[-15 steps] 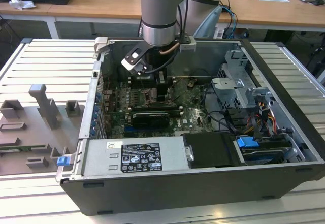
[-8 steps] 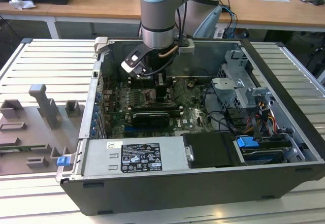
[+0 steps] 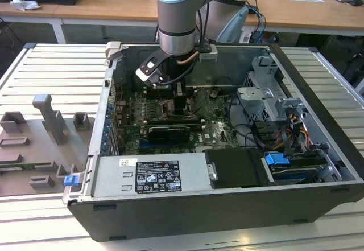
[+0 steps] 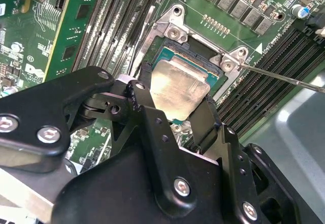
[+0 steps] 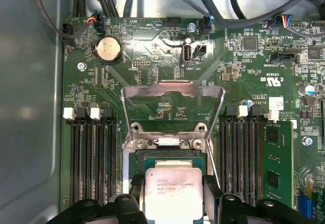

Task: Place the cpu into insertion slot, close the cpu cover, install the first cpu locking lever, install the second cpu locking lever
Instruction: 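Place the cpu into insertion slot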

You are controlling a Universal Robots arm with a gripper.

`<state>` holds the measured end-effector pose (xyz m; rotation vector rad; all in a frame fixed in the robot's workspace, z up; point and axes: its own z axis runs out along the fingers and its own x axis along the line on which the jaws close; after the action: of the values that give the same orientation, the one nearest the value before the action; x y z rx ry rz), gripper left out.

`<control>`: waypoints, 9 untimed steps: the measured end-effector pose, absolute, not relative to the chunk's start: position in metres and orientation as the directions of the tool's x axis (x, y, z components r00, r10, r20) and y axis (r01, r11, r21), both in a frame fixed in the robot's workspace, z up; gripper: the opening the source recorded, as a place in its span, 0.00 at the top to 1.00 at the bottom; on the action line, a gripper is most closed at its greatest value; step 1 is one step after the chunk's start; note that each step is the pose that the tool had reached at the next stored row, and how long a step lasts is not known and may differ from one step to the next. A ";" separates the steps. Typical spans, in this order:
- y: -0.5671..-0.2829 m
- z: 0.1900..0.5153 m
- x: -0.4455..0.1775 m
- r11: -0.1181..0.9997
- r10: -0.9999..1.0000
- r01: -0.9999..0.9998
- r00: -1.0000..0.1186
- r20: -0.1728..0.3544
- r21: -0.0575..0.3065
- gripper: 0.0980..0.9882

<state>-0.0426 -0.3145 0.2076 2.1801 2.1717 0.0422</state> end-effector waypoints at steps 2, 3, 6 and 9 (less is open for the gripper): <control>-0.314 0.208 -0.043 -0.003 1.000 0.998 0.005 -0.026 0.065 0.50; -0.314 0.208 -0.043 -0.003 1.000 0.998 0.005 -0.026 0.065 0.50; -0.314 0.208 -0.043 -0.003 1.000 0.998 0.005 -0.026 0.065 0.50; -0.314 0.208 -0.043 -0.003 1.000 0.998 0.005 -0.026 0.065 0.50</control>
<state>-0.0426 -0.3145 0.2075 2.1800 2.1716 0.0422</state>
